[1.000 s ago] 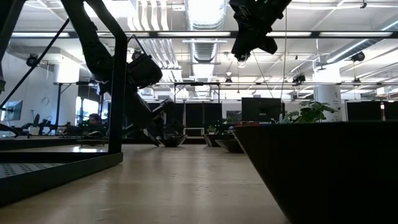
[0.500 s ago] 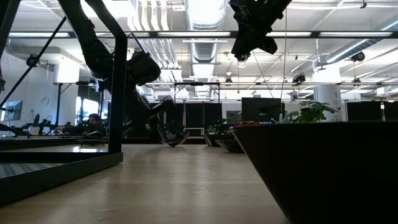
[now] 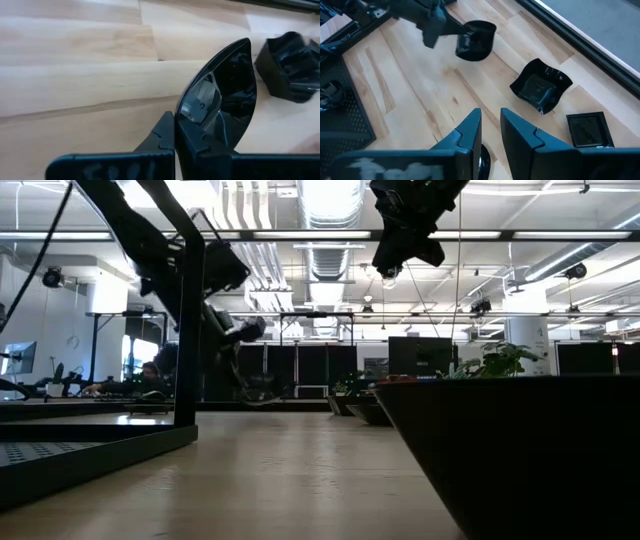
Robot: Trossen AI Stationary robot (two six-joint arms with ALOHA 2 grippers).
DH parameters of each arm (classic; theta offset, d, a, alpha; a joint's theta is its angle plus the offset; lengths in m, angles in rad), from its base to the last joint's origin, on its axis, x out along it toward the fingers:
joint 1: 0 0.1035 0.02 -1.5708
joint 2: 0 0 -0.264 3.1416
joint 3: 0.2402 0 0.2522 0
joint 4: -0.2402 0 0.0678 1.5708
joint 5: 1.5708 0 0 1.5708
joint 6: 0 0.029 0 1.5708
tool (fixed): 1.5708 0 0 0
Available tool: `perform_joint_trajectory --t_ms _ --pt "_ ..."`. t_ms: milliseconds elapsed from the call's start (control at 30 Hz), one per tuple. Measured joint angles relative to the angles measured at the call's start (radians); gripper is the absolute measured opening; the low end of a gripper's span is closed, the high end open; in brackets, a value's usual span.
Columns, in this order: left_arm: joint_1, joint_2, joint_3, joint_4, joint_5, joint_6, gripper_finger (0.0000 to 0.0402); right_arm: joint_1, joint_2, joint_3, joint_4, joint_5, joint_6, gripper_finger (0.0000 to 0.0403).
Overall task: Pick & Place Mini shaped plates
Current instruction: Stack the black leaf-shaped plate on the black leaf-shaped plate on the shelf
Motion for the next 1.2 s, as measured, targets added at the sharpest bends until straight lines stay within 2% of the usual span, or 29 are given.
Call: perform_joint_trajectory --t_ms 267,700,867,1067,1200 --pt "0.000 -0.182 0.000 -0.210 0.044 0.091 0.0000 0.000 0.000 0.000 0.001 0.000 -0.004 0.0068" --pt "-0.005 -0.531 0.001 -0.688 0.257 0.232 0.0000 0.001 -0.014 0.000 -0.001 -0.003 -0.040 0.0068" --pt "-0.017 -0.624 0.001 -0.839 0.352 0.299 0.0000 0.001 -0.015 0.000 -0.002 -0.003 -0.045 0.0068" --pt "-0.070 -0.710 0.000 -0.918 0.552 0.400 0.0000 0.001 -0.015 0.000 -0.002 -0.003 -0.067 0.0068" --pt "-0.139 -0.743 0.000 -0.918 0.575 0.357 0.0000 0.001 -0.015 0.000 -0.001 -0.003 -0.082 0.0068"
